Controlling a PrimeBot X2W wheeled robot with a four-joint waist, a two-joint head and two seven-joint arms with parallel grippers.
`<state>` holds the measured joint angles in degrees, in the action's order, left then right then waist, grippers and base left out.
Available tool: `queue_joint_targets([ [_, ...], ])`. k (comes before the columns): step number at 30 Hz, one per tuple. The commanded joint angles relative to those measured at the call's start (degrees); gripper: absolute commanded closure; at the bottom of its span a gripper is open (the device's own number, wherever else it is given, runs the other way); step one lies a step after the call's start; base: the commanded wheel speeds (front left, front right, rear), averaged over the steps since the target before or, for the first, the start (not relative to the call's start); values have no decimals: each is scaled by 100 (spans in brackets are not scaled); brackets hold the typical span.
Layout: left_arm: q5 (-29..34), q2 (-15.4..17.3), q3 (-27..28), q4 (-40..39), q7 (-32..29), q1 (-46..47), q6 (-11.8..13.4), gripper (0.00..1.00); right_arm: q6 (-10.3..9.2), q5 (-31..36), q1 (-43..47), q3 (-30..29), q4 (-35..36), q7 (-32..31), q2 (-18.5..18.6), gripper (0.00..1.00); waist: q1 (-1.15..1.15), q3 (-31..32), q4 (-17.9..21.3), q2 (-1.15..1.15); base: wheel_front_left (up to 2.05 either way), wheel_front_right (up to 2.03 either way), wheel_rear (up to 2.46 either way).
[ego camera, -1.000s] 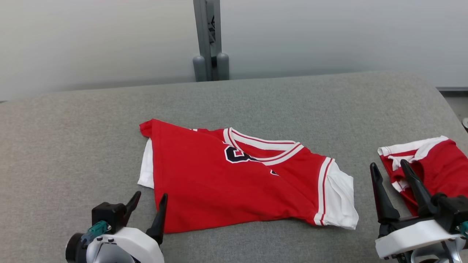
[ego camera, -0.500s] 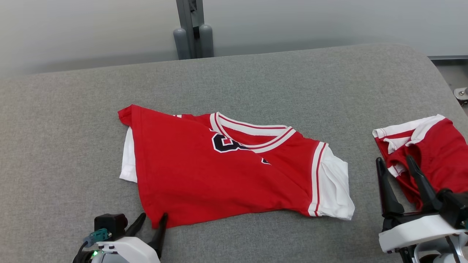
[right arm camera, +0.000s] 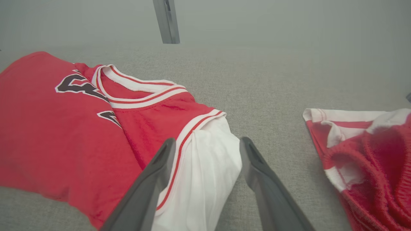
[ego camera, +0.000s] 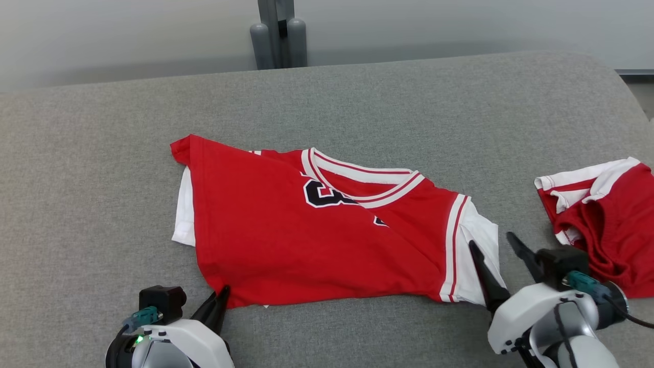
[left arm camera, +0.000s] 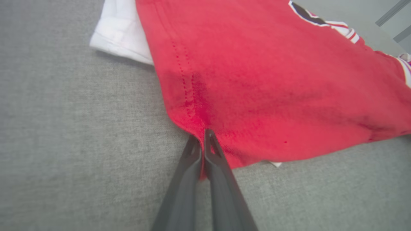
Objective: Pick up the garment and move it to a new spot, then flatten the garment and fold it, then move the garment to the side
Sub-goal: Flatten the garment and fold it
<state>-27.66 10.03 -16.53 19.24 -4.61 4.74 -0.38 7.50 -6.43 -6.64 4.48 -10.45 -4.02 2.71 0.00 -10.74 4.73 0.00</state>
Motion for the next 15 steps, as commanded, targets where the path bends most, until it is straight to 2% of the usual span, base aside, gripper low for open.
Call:
queue_joint_targets([
  [1, 23, 18, -13, 6, -23, 86, -9, 100, 0, 57, -163, 79, -152, -97, 41, 0, 0, -28, -23, 0, 0, 0, 0],
  [6, 15, 1, -58, 17, -14, 141, -33, 100, 0, 168, -431, 134, -582, -139, 42, 0, 0, -67, -85, 0, 0, 0, 0],
  [13, 34, -24, -145, 70, 4, 256, -53, 100, 0, 121, -714, -287, -1328, 61, 44, 0, 0, -105, -275, 0, 0, 0, 0],
  [14, 38, -27, -145, 62, 26, 274, -46, 100, 0, 69, -731, -402, -1397, 123, 46, 7, 0, -112, -295, 0, 0, 0, 0],
  [15, 41, -25, -133, 44, 60, 289, -23, 100, 0, 36, -741, -499, -1455, 184, 43, 53, 0, -118, -310, 0, 0, 0, 0],
])
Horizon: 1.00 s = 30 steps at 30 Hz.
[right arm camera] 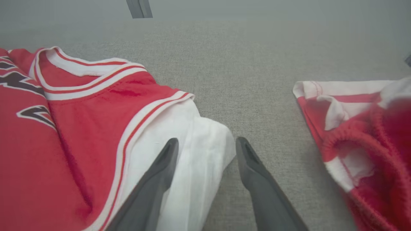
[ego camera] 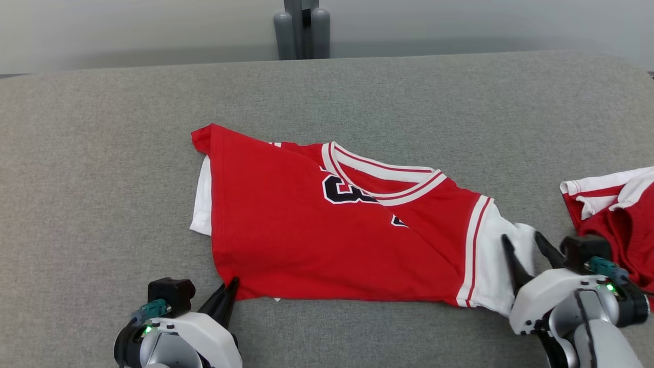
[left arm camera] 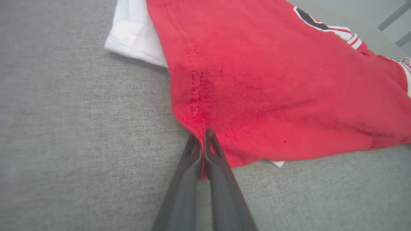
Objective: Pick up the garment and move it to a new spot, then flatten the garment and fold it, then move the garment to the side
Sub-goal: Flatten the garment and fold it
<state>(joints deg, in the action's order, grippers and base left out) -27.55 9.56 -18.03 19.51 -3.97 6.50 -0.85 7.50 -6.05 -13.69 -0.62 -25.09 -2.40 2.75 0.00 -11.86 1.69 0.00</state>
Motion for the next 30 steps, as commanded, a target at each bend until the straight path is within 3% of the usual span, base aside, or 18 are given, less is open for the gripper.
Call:
queue_joint_targets([
  [1, 41, 24, 13, 7, 17, 126, 32, 100, 0, -33, -46, -73, -62, 83, 37, 88, 0, -11, -19, 0, 0, 0, 0],
  [2, 37, 20, 11, -12, 46, 131, 36, 100, 0, -106, -46, -163, -113, 140, 37, 100, 0, -15, -32, 0, 0, 0, 0],
  [8, 102, 66, 41, -271, 267, 176, 92, 100, 0, -615, 11, -397, -151, 587, 40, 100, 0, -12, -40, 0, 0, 0, 0],
  [13, 217, 195, 134, -793, 402, 219, 236, 100, 0, -928, 75, -466, 245, 1105, 41, 100, 0, 93, -15, 0, 0, 0, 0],
  [20, 400, 422, 336, -1929, 454, 376, 493, 100, 0, -1109, 74, -443, 1429, 1573, 38, 100, 0, 277, 16, 0, 0, 0, 0],
  [30, 593, 626, 660, -3437, 392, 1001, 757, 100, 0, -927, -248, -349, 3500, 1518, 36, 100, 0, 543, -7, 0, 0, 0, 0],
])
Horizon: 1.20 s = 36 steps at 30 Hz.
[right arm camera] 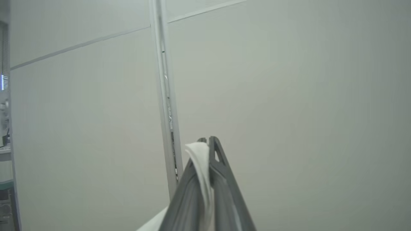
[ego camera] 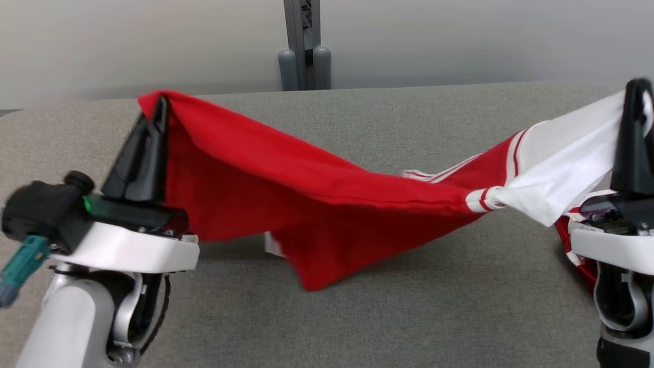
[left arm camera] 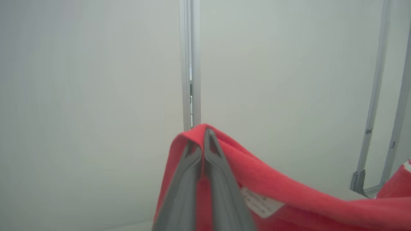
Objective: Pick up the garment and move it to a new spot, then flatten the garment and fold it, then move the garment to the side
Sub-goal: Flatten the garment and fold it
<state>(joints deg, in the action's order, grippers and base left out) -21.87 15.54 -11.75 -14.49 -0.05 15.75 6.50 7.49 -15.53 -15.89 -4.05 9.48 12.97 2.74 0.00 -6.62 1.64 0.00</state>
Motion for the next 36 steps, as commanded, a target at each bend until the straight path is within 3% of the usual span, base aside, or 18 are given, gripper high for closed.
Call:
queue_joint_targets([
  [1, 45, 53, 56, -189, -19, 140, 44, 100, 2, 83, -68, -9, 238, -60, 37, 100, 0, 36, 0, 0, 0, 0, 0],
  [11, 450, 284, 132, -1532, -231, 458, 235, 100, 2, 252, -216, -53, 1601, -562, 34, 100, 0, 92, -6, 0, 0, 0, 0],
  [18, 389, 323, 64, -1515, -442, 654, 164, 100, 2, 153, -413, -15, 1547, -793, 34, 100, 0, -82, 14, 0, 0, 0, 0],
  [25, 86, 405, 31, -269, -514, 1777, -286, 100, 2, -141, -1669, 211, 495, -748, 345, 100, 0, -549, 28, 0, 0, 0, 0],
  [28, 186, 422, -95, 894, -558, 2891, -531, 100, 2, -219, -2744, 394, -534, -682, 714, 100, 0, -871, -24, 0, 0, 0, 0],
  [36, 293, 118, -256, 3501, -183, 5175, -885, 100, 2, -376, -5046, 932, -2778, -123, 1039, 100, 0, -1242, -65, 0, 0, 0, 0],
])
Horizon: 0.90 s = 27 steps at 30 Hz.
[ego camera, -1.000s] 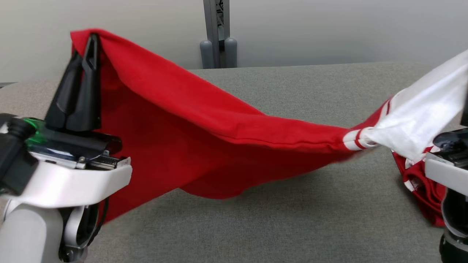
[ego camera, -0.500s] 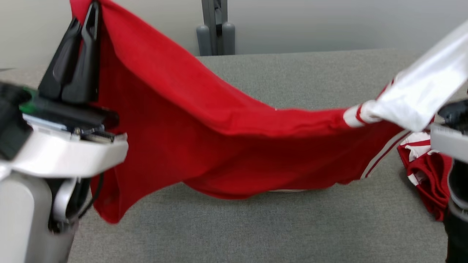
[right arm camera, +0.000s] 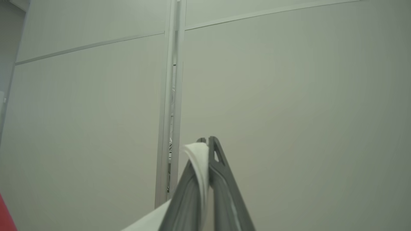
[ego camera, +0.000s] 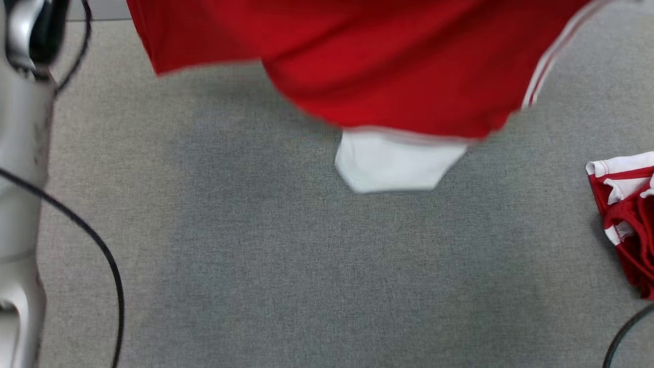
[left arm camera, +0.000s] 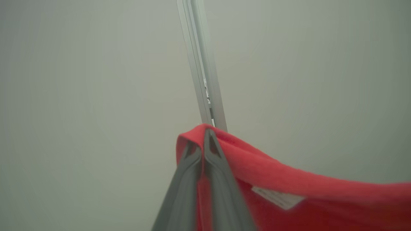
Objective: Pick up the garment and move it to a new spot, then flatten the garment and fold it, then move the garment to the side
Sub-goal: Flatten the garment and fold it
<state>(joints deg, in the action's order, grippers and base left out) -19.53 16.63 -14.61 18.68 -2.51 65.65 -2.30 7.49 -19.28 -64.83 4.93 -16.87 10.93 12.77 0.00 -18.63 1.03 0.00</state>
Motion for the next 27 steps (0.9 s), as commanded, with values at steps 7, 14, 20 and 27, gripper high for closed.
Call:
queue_joint_targets([
  [7, 264, -134, -39, 2205, 859, 1602, -86, 100, 2, -114, -1616, 223, -1887, 426, -177, 100, 0, 0, 72, 0, 0, 0, 0],
  [14, 60, -373, -60, 3565, 1033, 2297, -283, 100, 2, 117, -2256, 91, -3170, 430, -420, 100, 0, -139, 110, 0, 0, 0, 0],
  [20, -224, -629, -122, 4413, 1220, 2201, -464, 100, 2, 108, -2261, 355, -3939, 432, -466, 100, 0, -510, 31, 0, 0, 0, 0],
  [27, -725, -951, 32, 4603, 1681, 1068, -514, 100, 2, -702, -1150, 778, -3970, 434, -392, 100, 0, -669, -17, 0, 0, 0, 0],
])
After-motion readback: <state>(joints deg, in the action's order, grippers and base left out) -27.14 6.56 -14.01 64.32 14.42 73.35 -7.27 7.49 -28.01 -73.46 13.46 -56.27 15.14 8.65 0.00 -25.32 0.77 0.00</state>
